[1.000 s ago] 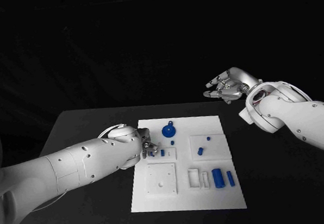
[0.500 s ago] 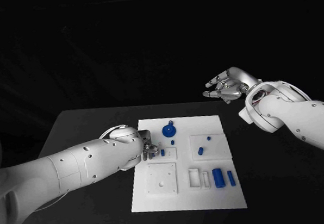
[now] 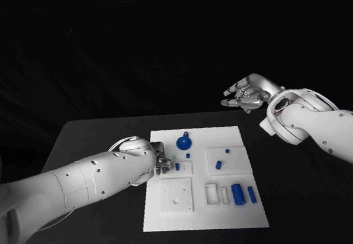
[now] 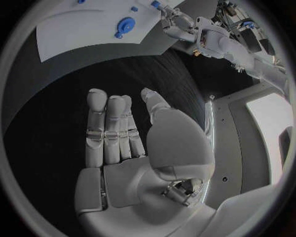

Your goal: Assemble the parts on the task board

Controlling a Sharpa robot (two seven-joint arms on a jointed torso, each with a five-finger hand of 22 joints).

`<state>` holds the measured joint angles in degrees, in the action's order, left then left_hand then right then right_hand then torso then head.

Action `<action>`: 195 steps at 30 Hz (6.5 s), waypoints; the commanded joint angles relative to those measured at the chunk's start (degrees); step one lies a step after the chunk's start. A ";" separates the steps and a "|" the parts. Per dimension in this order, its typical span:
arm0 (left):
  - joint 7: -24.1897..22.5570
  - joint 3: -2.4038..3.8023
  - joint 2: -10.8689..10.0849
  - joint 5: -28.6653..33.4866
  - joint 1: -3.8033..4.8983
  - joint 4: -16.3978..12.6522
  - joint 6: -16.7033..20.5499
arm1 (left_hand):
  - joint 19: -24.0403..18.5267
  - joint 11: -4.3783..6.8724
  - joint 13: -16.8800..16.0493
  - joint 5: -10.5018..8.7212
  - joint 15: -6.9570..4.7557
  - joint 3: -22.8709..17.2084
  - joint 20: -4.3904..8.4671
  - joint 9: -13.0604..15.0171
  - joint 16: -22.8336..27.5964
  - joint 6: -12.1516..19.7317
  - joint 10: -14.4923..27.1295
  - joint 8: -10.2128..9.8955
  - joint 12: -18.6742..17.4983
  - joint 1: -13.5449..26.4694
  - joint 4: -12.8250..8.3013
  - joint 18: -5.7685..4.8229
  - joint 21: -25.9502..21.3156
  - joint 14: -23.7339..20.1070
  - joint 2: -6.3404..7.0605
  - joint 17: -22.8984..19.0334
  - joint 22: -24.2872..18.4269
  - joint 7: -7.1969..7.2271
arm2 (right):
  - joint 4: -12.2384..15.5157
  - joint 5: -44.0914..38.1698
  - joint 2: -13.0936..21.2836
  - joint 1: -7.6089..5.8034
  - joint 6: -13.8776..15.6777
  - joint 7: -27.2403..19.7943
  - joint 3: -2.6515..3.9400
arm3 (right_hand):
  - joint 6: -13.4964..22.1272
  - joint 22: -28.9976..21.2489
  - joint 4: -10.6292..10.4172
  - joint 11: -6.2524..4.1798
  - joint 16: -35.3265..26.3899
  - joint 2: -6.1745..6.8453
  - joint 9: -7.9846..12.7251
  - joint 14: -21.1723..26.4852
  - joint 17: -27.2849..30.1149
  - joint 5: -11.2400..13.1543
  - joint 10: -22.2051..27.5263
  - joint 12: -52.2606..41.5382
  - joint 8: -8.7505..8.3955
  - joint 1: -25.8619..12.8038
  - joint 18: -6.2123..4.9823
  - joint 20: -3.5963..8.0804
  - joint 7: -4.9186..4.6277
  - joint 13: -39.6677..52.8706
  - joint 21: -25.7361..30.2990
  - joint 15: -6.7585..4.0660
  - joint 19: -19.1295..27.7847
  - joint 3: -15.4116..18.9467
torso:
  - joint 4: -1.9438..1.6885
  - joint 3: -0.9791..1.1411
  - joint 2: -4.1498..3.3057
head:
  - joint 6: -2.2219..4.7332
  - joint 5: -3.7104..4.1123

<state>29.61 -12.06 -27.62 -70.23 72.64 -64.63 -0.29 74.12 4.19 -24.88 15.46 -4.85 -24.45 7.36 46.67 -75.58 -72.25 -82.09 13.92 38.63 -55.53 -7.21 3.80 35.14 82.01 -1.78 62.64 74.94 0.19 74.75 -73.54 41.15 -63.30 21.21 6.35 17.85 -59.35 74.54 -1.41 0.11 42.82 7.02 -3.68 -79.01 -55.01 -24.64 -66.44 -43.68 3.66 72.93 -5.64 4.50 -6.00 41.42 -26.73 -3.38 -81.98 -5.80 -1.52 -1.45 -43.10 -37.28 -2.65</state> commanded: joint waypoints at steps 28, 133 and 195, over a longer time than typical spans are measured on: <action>-0.39 -0.08 -1.60 -0.05 -0.28 -0.68 1.40 | 0.01 -0.13 0.58 -3.16 -1.67 20.06 -0.02 -0.71 2.71 -1.05 2.68 0.78 0.08 -5.75 16.17 -1.44 -2.50 0.66 10.98 -2.59 0.97 1.98 | 0.01 0.06 0.28 0.08 -0.53 -0.49 0.03 | -0.24 0.00 -0.10 -0.17 0.27 0.01 0.07 -0.01 0.11 -0.42 -0.18 -0.08 -0.10 -0.78 -0.14 0.12 -0.11 -0.10 0.30 -0.21 -0.41 0.00 | -0.02 -0.07 0.04 | 0.10 0.23; -31.17 0.55 8.10 -15.26 -2.60 13.74 15.08 | -4.84 -8.89 21.56 -3.93 3.56 5.17 -4.99 -42.97 25.87 9.66 17.01 -10.35 -35.17 -23.39 -4.32 2.50 -14.37 -12.60 6.89 -40.11 1.27 -5.64 | 1.06 2.63 -0.23 0.29 0.70 -1.36 0.02 | 0.11 -0.08 -1.07 2.22 -0.74 1.85 0.05 -0.66 6.04 -1.85 -9.51 39.07 -0.08 -1.67 -1.31 -0.91 -0.94 -37.43 1.22 0.98 -1.16 -6.38 | 0.25 0.17 -0.68 | 1.47 1.74; -31.85 0.60 10.09 -11.42 -3.62 16.25 13.10 | -2.64 -8.37 21.54 -9.31 3.80 7.10 -5.21 -43.02 20.78 8.64 13.83 -10.33 -35.18 -23.22 0.49 2.51 -14.04 -11.42 5.48 -39.02 1.23 -6.55 | 1.62 3.07 -0.47 0.13 0.33 -1.24 0.02 | -0.11 -0.22 -1.14 2.24 -0.63 1.84 0.05 -0.41 6.41 -1.79 -9.37 39.14 -0.08 -1.44 -1.32 -0.93 -0.91 -37.44 2.10 1.00 -1.04 -6.36 | 0.27 0.23 -0.67 | 0.54 2.44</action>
<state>-1.63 -11.36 -17.78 -82.71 69.26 -48.27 14.37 71.27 -4.21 -3.40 6.37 -1.02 -17.16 2.05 3.66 -54.61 -63.25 -68.00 3.82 3.82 -78.56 -7.01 5.58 20.94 70.43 4.22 23.57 75.06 -6.43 76.30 -70.55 40.75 -63.15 21.88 5.51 17.85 -59.40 74.36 -2.53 2.04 41.81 8.45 -3.70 -79.59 -48.70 -26.18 -75.94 -4.86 3.66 71.50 -6.14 3.57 -6.54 4.05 -24.87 -2.51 -82.91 -11.96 -1.25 -1.24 -43.77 -36.58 -0.16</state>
